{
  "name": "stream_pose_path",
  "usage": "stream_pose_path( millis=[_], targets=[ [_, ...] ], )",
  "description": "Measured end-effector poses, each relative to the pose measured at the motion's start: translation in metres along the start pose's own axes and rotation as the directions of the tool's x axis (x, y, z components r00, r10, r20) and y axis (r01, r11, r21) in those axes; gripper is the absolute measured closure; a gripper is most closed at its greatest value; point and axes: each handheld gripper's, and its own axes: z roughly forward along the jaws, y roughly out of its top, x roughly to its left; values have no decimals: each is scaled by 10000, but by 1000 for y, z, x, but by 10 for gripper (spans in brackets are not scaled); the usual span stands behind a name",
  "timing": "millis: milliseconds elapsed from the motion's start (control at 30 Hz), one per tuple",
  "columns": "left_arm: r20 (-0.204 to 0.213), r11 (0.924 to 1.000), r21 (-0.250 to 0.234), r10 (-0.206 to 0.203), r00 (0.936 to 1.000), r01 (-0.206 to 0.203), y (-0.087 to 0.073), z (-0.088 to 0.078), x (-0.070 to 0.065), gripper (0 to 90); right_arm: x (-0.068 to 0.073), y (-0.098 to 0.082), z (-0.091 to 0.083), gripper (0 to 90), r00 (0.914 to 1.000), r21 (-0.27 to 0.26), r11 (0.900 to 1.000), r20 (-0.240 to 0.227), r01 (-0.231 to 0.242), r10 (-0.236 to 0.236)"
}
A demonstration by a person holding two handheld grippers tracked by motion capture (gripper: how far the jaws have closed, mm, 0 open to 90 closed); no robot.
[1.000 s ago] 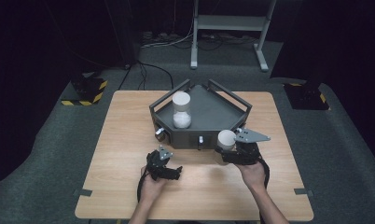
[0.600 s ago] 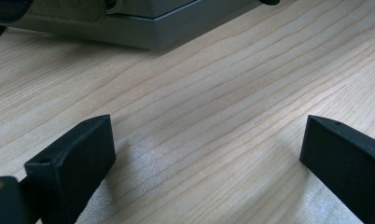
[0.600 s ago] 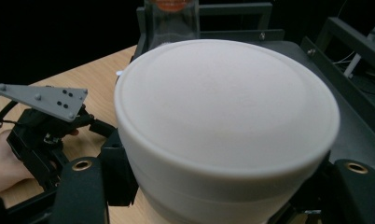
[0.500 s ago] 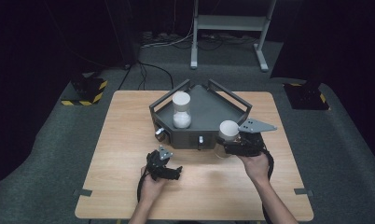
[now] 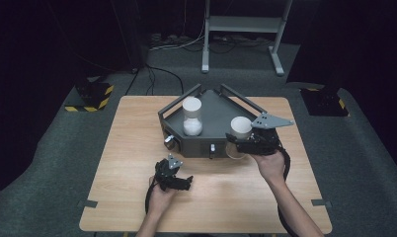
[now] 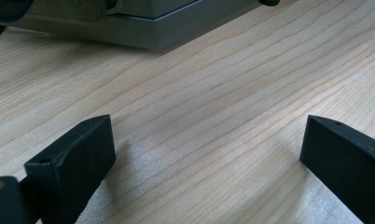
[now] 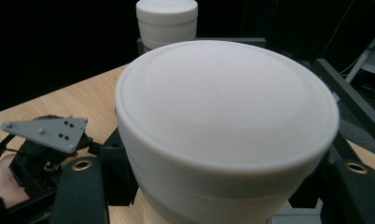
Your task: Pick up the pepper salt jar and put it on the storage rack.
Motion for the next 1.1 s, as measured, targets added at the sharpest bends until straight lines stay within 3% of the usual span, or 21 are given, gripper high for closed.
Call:
stream_pose_path(
  millis=[600,1100],
  targets=[
    [37,10000,35,-11,10000,11,1,-1,1,33,-10,23,13,348,9991,-2,9998,392,-183,183],
    [35,10000,45,0,10000,0,1,-1,1,33,-18,34,43,347,9917,269,9972,1096,-702,669]
  ],
)
